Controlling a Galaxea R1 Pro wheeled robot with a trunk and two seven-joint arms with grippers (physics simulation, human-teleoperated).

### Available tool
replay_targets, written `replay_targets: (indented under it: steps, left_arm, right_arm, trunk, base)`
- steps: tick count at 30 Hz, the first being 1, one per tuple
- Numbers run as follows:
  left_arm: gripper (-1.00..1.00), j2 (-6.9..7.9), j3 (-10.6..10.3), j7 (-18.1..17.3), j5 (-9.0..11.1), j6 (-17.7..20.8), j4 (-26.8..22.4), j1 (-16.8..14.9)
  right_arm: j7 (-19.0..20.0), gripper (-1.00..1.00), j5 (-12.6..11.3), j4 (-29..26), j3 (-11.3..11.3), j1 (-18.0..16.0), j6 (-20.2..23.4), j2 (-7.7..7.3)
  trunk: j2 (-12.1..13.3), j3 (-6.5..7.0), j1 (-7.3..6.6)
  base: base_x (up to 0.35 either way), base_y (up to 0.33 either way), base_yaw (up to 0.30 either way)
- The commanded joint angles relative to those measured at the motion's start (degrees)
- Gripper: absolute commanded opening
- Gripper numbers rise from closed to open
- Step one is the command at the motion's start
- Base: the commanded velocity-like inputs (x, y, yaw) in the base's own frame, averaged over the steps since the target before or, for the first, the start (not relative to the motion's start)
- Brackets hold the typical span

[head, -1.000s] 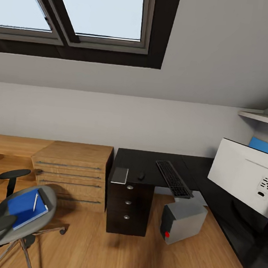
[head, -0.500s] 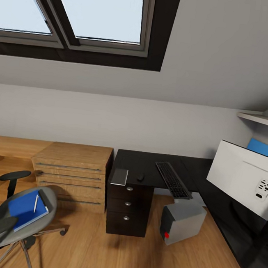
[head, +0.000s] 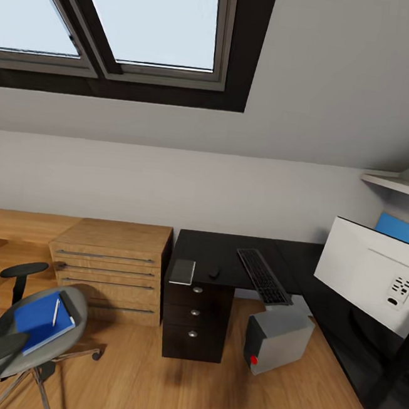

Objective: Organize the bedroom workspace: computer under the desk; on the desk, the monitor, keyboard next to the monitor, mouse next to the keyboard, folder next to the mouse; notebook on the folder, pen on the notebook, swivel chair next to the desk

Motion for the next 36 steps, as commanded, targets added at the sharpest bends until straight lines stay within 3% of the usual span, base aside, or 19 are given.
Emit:
replay_targets:
  steps: [1, 7, 9, 27, 36]
  left_arm:
    - [1.00, 0.10, -0.43, 0.23, 0.71, 0.44, -0.02, -0.06]
    - [1.00, 0.16, -0.33, 0.16, 0.79, 1.29, -0.03, -0.05]
    - [1.00, 0.24, -0.21, 0.23, 0.57, -0.93, -0.10, -0.03]
    - [1.00, 0.04, -0.21, 0.24, 0.50, -1.57, -0.11, -0.07]
    - [1.00, 0.08, -0.19, 0.24, 0.50, -1.57, -0.11, -0.07]
  right_arm:
    - [-0.43, 1.00, -0.10, 0.00, 0.46, -0.04, -0.06, 0.01]
    - [-0.48, 1.00, -0.09, 0.00, 0.49, -0.03, -0.08, 0.02]
    - [-0.46, 1.00, 0.03, 0.00, 0.49, -0.03, -0.37, 0.11]
    - [-0.50, 1.00, -0.08, 0.00, 0.41, -0.03, -0.39, 0.11]
    - [-0.50, 1.00, -0.07, 0.00, 0.43, -0.03, -0.36, 0.15]
  trunk:
    - [0.35, 0.10, -0.22]
    - [2.76, 1.18, -1.54]
    - [3.56, 1.53, -1.97]
    - [10.78, 4.77, -5.93]
    - [14.39, 6.38, -7.90]
  base:
    - [0.000, 0.000, 0.000]
    - [0.000, 0.000, 0.000]
    - [0.000, 0.000, 0.000]
    - [0.000, 0.000, -0.001]
    - [0.000, 0.000, -0.149]
